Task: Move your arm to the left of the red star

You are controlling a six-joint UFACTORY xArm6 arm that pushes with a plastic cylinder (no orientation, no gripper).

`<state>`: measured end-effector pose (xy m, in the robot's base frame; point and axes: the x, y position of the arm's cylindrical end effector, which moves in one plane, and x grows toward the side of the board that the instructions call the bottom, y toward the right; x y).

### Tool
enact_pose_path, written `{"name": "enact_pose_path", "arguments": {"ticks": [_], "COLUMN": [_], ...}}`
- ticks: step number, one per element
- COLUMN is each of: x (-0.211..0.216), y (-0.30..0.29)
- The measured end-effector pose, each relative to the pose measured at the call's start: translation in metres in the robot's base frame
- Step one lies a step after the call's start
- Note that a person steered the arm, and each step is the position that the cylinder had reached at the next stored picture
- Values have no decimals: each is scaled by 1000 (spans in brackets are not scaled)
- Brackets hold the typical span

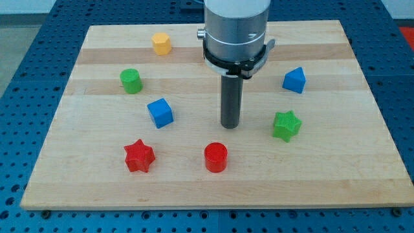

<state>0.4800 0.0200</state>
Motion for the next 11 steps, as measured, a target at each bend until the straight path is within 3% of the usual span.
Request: {"name": "enact_pose_path", "arguments": {"ticks": [4,8,11], "x": [0,33,57], "y": [-78,-172,-207]}}
